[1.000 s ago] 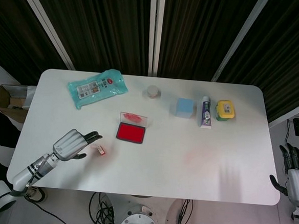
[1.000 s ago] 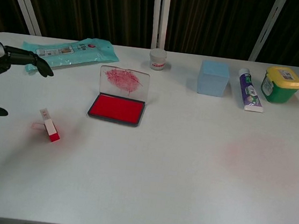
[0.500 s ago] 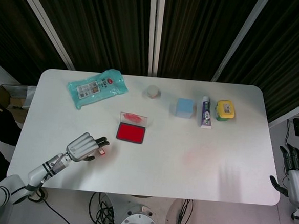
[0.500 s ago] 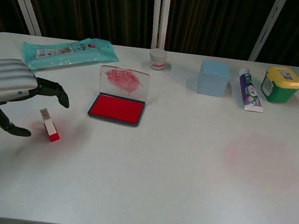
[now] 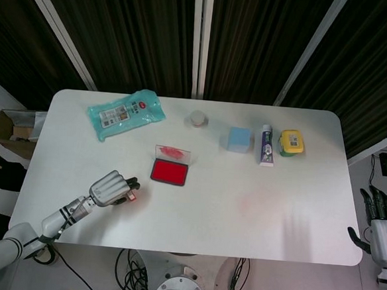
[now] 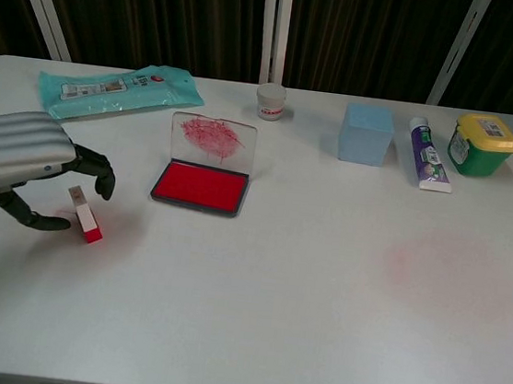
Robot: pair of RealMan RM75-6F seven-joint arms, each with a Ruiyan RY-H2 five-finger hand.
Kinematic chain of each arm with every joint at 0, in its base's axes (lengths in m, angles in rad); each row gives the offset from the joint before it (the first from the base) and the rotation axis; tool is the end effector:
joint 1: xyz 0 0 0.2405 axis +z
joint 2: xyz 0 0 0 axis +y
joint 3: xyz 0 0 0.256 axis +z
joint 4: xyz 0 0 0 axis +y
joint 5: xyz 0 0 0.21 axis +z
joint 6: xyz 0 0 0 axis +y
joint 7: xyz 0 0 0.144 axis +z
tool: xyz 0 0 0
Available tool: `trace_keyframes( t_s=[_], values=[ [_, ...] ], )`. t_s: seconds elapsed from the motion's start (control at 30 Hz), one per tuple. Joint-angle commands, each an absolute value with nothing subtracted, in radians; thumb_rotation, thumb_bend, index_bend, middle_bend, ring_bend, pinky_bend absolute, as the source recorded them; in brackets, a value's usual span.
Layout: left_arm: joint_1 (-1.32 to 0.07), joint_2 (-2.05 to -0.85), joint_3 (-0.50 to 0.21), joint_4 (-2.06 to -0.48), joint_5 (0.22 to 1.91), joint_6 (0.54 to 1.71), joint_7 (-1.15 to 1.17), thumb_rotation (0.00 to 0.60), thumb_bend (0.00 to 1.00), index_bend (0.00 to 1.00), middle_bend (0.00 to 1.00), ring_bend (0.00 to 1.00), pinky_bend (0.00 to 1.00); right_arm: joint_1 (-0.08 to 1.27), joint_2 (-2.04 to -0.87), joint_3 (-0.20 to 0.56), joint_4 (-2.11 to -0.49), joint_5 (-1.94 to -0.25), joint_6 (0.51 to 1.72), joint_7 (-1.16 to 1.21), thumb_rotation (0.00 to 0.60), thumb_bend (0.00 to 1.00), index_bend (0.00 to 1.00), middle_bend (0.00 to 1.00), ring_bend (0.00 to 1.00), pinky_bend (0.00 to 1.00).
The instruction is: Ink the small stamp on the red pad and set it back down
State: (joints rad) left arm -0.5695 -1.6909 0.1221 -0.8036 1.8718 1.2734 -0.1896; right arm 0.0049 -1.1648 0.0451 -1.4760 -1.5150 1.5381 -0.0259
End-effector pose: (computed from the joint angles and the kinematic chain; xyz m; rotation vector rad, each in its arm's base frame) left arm -0.2566 0.2889 -0.0303 -2.2285 -0.5050 -0.9880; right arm -0.3419 -0.1548 0.1633 1.3565 -0.8217 0.7948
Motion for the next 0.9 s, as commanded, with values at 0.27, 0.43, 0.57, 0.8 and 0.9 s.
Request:
trace_keyframes(
  t_s=[0.27,0.43,0.57,0.8,0.9],
  values=[
    [-0.578,-1.719,0.148,-0.755,1.86,1.287,-0.235,0.6,0.27,0.47,0.48,0.89,0.94,0.005,-1.162,0.043,-1.48,-1.507,1.527,-0.033,0.6,0.15,0.0,0.0,0.0,0.0],
    [-0.581,-1.726,0.153,-0.741,1.85,1.288,-0.245,0.6,0.3,0.49,0.49,0.89,0.94,0.006,-1.163,0.044,-1.482,-1.504,1.523,-0.038,0.6,0.15,0.0,0.0,0.0,0.0],
    [-0.582,-1.732,0.159,-0.733,1.845,1.29,-0.256,0.6,0.31,0.51,0.5,0.89,0.94,0.007,-1.163,0.046,-1.485,-1.5,1.52,-0.046,0.6,0.15,0.0,0.0,0.0,0.0],
    [-0.583,-1.745,0.166,-0.718,1.838,1.296,-0.276,0.6,0.31,0.53,0.51,0.89,0.94,0.008,-1.163,0.046,-1.488,-1.493,1.511,-0.054,0.6,0.15,0.0,0.0,0.0,0.0],
    [-0.583,-1.748,0.167,-0.713,1.832,1.298,-0.287,0.6,0.32,0.55,0.53,0.9,0.94,0.008,-1.162,0.045,-1.49,-1.494,1.511,-0.056,0.6,0.15,0.0,0.0,0.0,0.0]
  ],
)
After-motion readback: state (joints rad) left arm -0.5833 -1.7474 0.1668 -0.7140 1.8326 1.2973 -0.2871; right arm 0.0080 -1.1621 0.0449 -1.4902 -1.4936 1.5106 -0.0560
